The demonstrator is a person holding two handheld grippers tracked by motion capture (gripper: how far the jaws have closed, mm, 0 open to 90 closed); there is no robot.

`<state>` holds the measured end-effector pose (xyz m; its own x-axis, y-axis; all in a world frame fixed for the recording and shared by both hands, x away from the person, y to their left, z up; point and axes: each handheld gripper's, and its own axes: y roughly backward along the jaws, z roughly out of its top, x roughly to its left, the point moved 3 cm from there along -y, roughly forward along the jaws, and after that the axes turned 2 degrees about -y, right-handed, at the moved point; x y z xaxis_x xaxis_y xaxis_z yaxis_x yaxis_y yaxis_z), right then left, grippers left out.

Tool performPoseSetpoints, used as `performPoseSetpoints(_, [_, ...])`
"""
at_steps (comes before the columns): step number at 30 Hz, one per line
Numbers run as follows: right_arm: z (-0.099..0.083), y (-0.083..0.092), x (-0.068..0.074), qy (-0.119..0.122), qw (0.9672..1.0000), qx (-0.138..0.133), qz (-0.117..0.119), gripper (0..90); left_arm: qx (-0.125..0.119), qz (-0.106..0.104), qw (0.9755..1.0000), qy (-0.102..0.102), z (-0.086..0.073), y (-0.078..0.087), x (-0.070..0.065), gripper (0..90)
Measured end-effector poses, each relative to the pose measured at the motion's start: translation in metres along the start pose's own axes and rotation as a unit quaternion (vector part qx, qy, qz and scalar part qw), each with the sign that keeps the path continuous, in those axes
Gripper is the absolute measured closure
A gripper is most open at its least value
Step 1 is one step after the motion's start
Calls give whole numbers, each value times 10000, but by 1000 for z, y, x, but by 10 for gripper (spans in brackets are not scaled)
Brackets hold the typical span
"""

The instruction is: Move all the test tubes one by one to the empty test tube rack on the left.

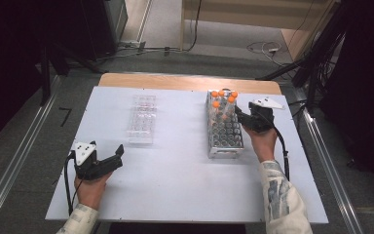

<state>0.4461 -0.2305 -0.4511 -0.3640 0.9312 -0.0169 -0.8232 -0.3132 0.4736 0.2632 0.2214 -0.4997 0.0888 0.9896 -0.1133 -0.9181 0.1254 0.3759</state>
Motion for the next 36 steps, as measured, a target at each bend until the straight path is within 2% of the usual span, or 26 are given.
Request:
performPoseSetpoints(5, [0, -16, -3, 3, 9996, 177, 197, 520, 7, 8, 10000, -14, 0, 0, -1, 51])
performPoseSetpoints(9, [0, -21, -3, 7, 9995, 127, 301, 557, -3, 3, 10000, -4, 0, 0, 0, 52])
performPoseSetpoints(14, [1, -28, -4, -35, 9994, 149, 324, 592, 3, 22, 10000, 3, -1, -1, 0, 52])
performPoseSetpoints(20, [4, -37, -4, -50, 9984, 195, 529, 626, 28, 31, 10000, 2, -1, -1, 0, 53])
performPoseSetpoints(29, [5, -46, -2, -15, 9981, 137, 607, 705, 75, 36, 10000, -12, -2, -2, 0, 53])
performPoseSetpoints(36, [7, -46, -2, 49, 9983, 94, 580, 717, 95, 23, 9999, -29, -3, -2, 0, 53])
